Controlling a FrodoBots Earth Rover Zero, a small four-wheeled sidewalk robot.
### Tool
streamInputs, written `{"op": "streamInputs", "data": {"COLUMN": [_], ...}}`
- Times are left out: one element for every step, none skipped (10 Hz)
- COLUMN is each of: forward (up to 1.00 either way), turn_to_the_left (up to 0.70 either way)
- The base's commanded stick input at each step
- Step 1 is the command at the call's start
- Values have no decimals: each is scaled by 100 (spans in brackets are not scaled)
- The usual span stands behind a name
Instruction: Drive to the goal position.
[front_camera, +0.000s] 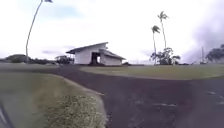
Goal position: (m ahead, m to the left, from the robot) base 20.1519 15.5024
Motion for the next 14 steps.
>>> {"op": "streamInputs", "data": {"forward": [85, 85, 85, 85, 85, 85, 85, 85, 85, 85, 85, 85, 85, 85], "turn_to_the_left": [0, 0, 0, 0, 0, 0, 0, 1, 3, 4, 6, 22, 31, 30]}}
